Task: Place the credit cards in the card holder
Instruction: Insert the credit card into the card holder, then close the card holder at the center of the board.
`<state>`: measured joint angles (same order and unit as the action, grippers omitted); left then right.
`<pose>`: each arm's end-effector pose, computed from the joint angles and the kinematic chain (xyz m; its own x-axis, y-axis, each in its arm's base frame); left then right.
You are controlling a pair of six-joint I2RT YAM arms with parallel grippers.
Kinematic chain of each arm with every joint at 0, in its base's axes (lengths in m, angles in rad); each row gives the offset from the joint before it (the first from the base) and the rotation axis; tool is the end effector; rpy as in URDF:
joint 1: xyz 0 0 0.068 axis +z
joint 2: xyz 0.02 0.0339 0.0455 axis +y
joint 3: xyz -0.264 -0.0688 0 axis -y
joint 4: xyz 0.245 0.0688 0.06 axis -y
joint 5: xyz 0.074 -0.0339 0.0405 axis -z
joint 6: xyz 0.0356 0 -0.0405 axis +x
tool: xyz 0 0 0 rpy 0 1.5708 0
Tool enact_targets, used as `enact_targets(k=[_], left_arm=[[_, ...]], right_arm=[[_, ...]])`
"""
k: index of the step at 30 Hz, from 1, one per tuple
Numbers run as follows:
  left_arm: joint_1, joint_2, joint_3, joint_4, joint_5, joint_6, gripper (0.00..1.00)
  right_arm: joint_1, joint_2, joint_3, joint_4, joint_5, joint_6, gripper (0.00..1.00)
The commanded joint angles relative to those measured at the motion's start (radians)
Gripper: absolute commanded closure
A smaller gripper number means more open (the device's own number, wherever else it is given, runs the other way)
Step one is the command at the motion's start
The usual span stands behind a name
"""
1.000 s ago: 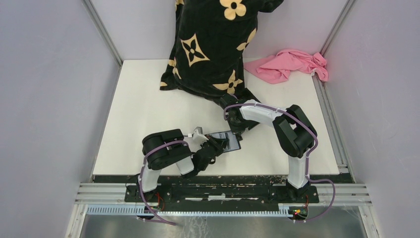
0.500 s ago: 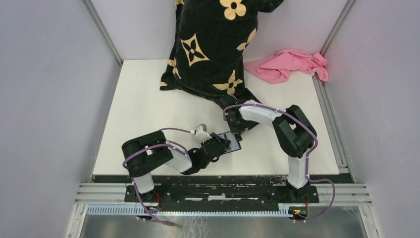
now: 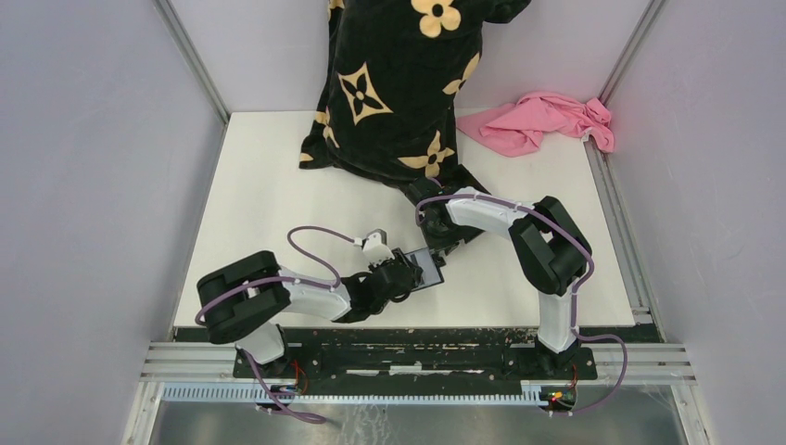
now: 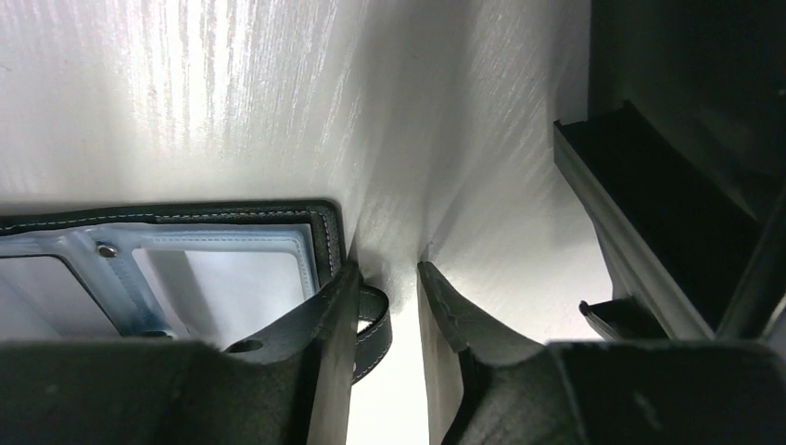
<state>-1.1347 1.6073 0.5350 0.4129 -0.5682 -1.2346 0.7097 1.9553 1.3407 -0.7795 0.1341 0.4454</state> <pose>0.1363 -0.2472 0.1271 -0.6370 -0.5168 -0.5720 -0.0515 0.7688 -0.6374 0.2860 0.2394 0.1584 -0.9444 -0.2484 -0.2153 -0.2450 0.9686 -0.0430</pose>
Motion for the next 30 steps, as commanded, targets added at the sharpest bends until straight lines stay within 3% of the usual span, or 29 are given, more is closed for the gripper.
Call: enact_targets(k=[1,13,22,30], left_arm=[[-0.003,-0.077,0.029,-0.116,-0.05,0.099,0.53],[-0.001,-0.304,0.027,-0.34,-0.137,0.103,0.43],[-0.002,-0.584,-0.165,-0.489,-0.132,-0.058,0.39],[-0.002,-0.663,-0.248,-0.528,-0.098,-0.132,0.38]], right_arm=[[0.012,-0.012,0.042,0.027,-0.032,0.035,0.63],[0.013,-0.038,0.056,0.026,-0.028,0.049,0.57],[0.011,-0.059,0.061,0.052,-0.055,0.033,0.51],[0.012,-0.07,0.042,0.101,-0.112,0.019,0.47]])
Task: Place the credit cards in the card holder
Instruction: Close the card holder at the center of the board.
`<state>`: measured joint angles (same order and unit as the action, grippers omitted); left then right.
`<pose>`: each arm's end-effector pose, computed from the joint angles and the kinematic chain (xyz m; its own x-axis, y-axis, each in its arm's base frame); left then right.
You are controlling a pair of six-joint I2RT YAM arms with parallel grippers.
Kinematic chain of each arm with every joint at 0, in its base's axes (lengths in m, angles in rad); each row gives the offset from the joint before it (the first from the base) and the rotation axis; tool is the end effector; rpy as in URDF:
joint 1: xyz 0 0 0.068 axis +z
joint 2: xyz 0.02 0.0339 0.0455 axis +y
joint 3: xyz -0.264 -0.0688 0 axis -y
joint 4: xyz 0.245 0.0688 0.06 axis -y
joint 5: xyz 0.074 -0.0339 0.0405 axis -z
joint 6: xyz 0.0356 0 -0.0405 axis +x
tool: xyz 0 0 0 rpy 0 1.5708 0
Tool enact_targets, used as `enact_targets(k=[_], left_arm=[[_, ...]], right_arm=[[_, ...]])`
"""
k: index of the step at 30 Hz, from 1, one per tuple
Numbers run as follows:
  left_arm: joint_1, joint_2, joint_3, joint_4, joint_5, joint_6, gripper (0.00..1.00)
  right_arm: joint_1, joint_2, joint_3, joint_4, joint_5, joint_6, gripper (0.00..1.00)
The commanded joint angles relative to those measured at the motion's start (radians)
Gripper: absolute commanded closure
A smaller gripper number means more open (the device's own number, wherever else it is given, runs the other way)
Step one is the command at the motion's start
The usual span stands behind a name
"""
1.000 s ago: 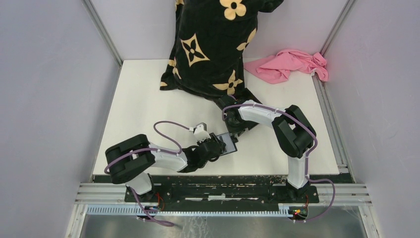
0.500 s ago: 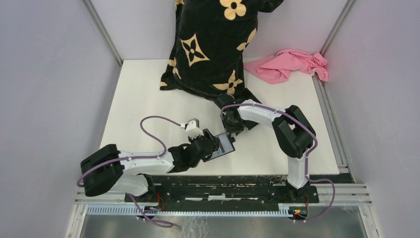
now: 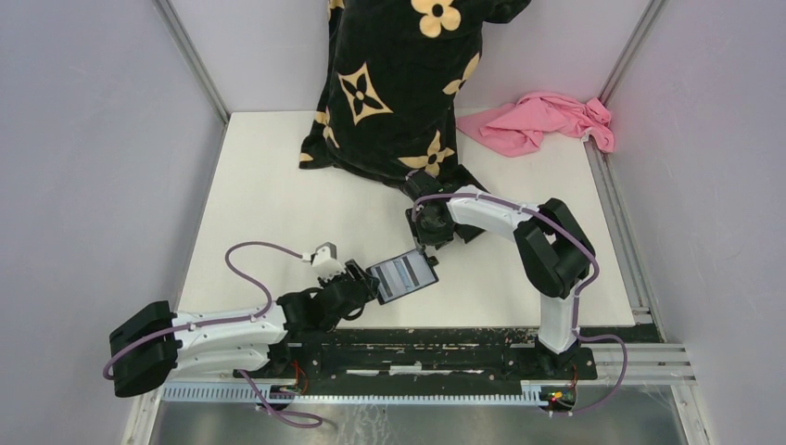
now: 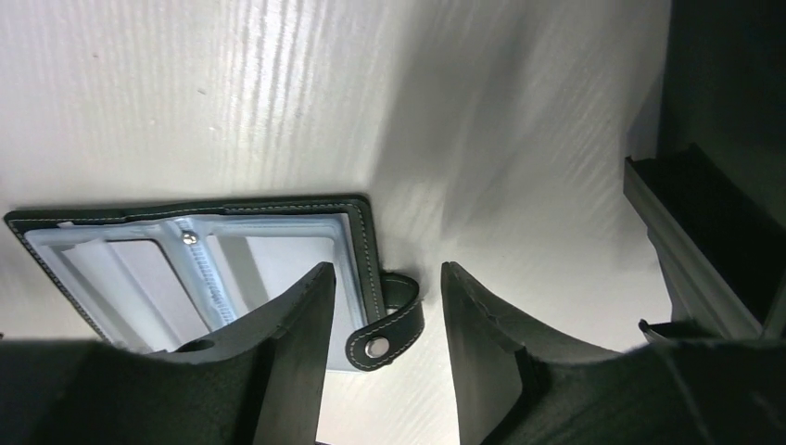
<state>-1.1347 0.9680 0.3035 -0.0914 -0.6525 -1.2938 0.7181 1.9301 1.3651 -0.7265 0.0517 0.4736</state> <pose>0.0934 -0.1492 0.1570 -0.5925 -0.5380 -0.5996 -0.1328 0.7993 -0.5860 0.2889 0.2500 0.1748 -0.9390 -0.2156 -0.2680 -0.2451 0.9661 0.0815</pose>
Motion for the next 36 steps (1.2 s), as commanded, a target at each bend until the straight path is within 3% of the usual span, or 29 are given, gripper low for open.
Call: enact_targets(k=[1,14,29,36], left_arm=[[-0.002,-0.021,-0.02,-0.021,-0.009,-0.079,0.38],[-0.002,0.135,-0.002,0.086,0.052,-0.087,0.37],[-0.001,0.17,-0.014,0.047,0.034,-0.178,0.38],[0.0,0.188,-0.019,0.057,0.04,-0.191,0.38]], right_arm=[[0.003,-0.045,0.015,0.051,-0.032,-0.011,0.47],[0.003,-0.086,-0.046,0.02,-0.025,-0.06,0.45],[0.002,-0.099,0.025,-0.043,-0.028,-0.086,0.45],[0.002,-0.095,-0.025,-0.016,-0.057,-0.074,0.43]])
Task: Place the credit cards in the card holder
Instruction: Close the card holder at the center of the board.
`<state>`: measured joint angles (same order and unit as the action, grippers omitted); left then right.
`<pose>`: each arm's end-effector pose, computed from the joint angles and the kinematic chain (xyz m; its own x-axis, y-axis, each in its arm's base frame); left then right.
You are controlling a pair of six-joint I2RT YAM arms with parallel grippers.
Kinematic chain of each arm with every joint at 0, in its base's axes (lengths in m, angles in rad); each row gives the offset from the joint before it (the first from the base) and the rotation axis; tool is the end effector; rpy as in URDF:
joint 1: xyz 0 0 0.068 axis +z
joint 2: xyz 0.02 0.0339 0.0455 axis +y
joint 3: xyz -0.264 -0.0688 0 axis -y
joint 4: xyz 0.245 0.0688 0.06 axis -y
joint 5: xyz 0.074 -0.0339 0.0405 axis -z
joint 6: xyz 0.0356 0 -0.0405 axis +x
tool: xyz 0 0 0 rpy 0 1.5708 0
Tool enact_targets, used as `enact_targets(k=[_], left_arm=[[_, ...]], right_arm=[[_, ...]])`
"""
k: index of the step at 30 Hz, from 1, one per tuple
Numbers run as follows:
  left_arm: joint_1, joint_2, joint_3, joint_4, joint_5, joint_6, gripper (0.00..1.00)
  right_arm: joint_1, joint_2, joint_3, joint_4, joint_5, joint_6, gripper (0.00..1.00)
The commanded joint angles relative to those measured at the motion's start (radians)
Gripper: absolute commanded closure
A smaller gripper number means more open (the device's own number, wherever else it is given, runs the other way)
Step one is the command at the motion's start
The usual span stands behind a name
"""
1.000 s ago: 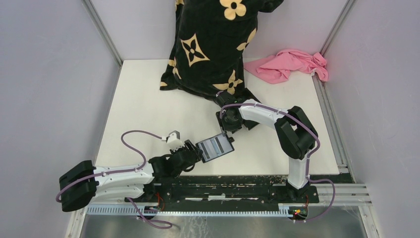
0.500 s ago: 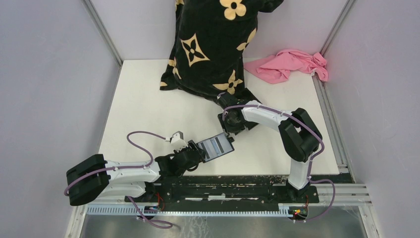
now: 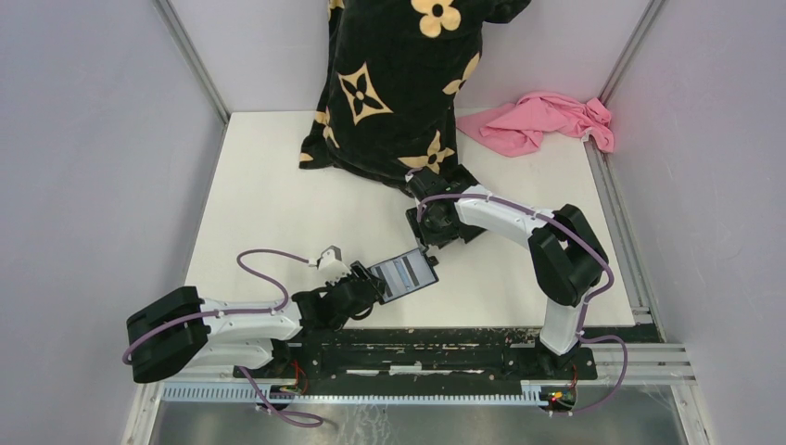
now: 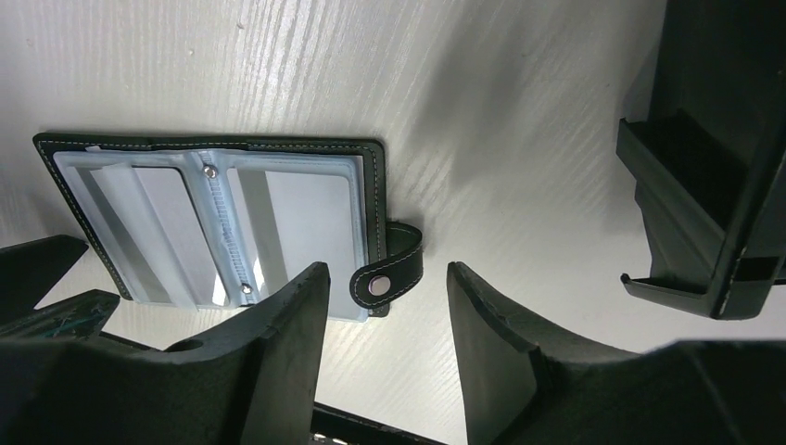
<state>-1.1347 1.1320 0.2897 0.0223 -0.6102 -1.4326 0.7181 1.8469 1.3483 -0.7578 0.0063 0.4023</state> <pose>0.0971 -0.1601 0.1342 -0.6147 -0.6025 -0.5090 -0.2263 0.7529 -0.6180 0.2786 0.2431 0.1988 -0.9160 -0.2804 -0.2869 -0.3237 0.9391 0.1156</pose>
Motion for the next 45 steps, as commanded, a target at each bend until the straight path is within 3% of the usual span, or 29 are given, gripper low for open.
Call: enact_targets(k=[1,8,29,39,45], left_arm=[[0.0,0.023,-0.008,-0.053,-0.003,-0.054,0.38],[0.004,0.027,-0.034,-0.005,0.005,-0.059,0.38],[0.025,0.007,-0.074,0.057,0.006,-0.054,0.38],[0.045,0.002,-0.055,0.114,-0.003,-0.005,0.39],[0.05,0.002,-0.036,0.149,-0.005,0.018,0.39]], right_arm=[[0.002,-0.011,-0.015,0.017,-0.012,-0.003,0.43],[0.002,0.0,-0.056,0.037,-0.03,-0.005,0.37],[-0.044,0.032,-0.189,0.174,-0.196,0.035,0.36],[-0.044,0.033,-0.182,0.172,-0.225,0.026,0.4],[-0.044,0.028,-0.196,0.171,-0.218,0.022,0.49]])
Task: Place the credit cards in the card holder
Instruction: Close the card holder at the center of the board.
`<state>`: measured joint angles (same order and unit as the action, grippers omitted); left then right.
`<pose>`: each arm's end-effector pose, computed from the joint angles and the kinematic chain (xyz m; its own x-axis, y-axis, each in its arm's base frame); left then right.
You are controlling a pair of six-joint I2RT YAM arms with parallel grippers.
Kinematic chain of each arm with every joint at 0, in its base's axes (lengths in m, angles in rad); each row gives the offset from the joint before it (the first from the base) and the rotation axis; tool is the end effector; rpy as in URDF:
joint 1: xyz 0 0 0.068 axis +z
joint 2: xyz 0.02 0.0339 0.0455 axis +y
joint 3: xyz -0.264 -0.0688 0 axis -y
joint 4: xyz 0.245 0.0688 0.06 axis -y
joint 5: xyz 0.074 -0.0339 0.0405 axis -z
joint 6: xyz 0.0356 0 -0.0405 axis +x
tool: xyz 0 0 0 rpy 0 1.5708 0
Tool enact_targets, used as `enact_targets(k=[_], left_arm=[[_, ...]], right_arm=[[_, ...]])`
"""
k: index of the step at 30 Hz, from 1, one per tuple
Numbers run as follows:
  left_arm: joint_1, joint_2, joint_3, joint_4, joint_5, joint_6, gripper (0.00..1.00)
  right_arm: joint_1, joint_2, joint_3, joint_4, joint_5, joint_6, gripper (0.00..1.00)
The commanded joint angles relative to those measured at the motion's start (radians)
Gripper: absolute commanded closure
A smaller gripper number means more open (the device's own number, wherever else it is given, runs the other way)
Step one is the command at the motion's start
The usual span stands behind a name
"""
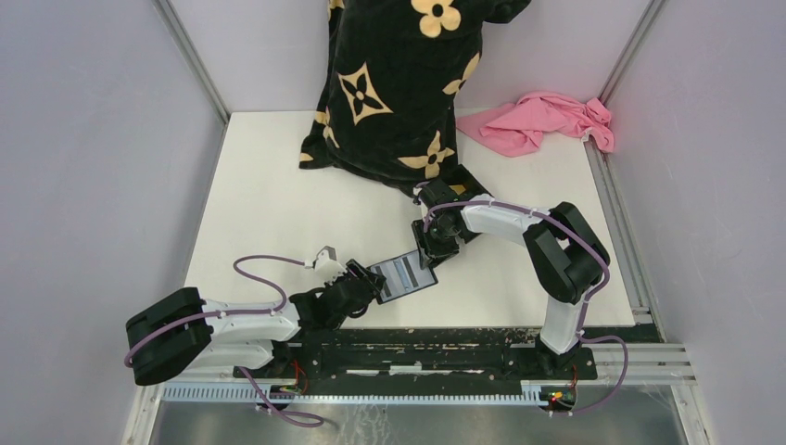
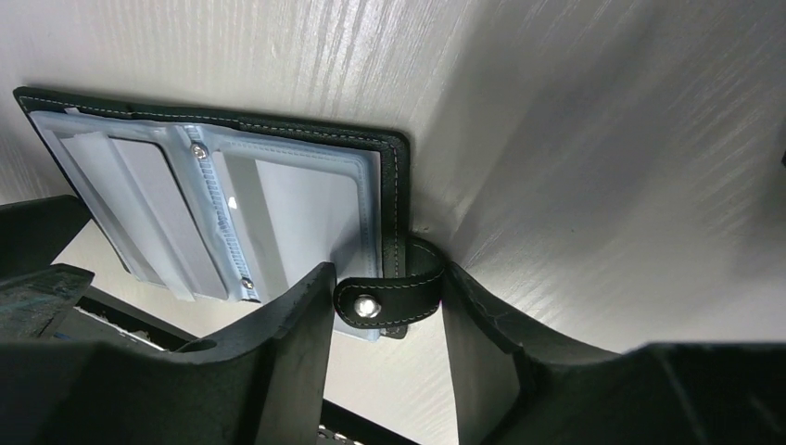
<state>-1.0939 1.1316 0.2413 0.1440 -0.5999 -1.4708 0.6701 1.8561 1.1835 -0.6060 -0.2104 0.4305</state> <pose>0.1025 -0.1546 0.1296 -0.5714 -0.6832 -0.4547 -0.2559 0.6747 -0.6923 0.2734 0.2261 0.1569 -0.9552 -0.2362 -0.1783 -0.2816 0.9108 0.3020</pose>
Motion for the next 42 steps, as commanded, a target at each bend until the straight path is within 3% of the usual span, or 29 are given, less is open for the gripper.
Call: enact_targets(k=[1,17,42], left_arm=[[0.009,0.003,0.015,0.032,-0.016,0.058,0.39],[0.016,0.027,0.045,0.1,-0.002,0.073,0.39],[0.016,0.006,0.159,0.115,-0.015,0.148,0.39]], right_arm=[[0.004,0.018,-0.031,0.017,0.002,-0.008,0.49],[0.004,-0.009,-0.037,0.016,0.0,-0.005,0.59],[0.003,-0.015,-0.046,0.025,-0.001,0.003,0.62]])
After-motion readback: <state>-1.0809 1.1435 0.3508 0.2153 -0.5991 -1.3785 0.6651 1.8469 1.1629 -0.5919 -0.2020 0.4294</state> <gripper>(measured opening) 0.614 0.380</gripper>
